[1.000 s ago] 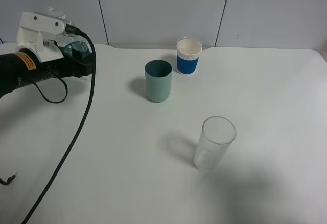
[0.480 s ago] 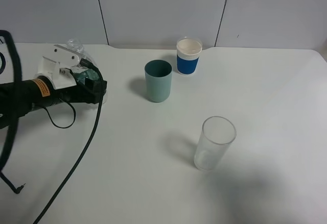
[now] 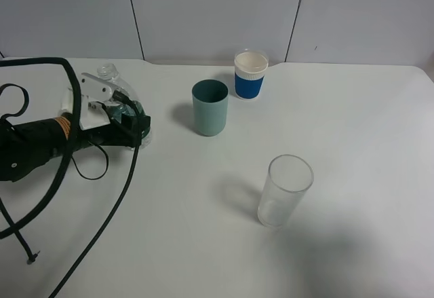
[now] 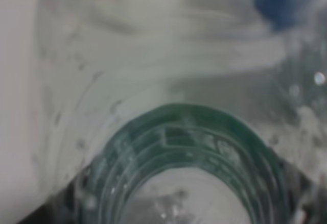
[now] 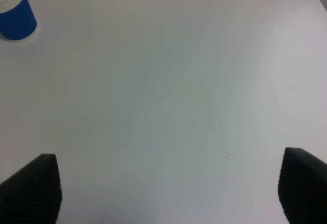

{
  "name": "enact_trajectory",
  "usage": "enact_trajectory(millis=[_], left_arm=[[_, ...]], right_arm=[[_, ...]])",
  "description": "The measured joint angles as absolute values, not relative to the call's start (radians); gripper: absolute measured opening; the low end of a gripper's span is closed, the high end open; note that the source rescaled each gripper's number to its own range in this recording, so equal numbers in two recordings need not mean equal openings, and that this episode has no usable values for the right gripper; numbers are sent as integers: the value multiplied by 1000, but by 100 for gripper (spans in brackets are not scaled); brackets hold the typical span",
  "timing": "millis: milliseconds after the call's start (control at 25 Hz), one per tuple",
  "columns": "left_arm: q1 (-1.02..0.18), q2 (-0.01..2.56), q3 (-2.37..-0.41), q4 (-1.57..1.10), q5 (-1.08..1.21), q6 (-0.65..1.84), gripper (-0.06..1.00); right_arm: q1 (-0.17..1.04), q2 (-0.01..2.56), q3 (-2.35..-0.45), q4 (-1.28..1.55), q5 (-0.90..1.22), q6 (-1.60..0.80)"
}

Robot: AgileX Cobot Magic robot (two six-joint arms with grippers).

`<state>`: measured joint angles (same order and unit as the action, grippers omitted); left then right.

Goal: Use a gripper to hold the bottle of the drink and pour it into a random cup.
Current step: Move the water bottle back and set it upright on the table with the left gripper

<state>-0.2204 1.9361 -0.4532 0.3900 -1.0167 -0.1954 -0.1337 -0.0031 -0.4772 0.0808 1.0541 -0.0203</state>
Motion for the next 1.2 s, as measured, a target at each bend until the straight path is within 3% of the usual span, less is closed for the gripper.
enact_trajectory(millis=[640,1200], left_arm=[[-220,1938,-453,427,-1023,40,0],[-220,1938,-453,438,-991,-63,0]], right_arm=[[-134,-3,-477,81,1054,-20],[-134,-3,-477,81,1054,-20]])
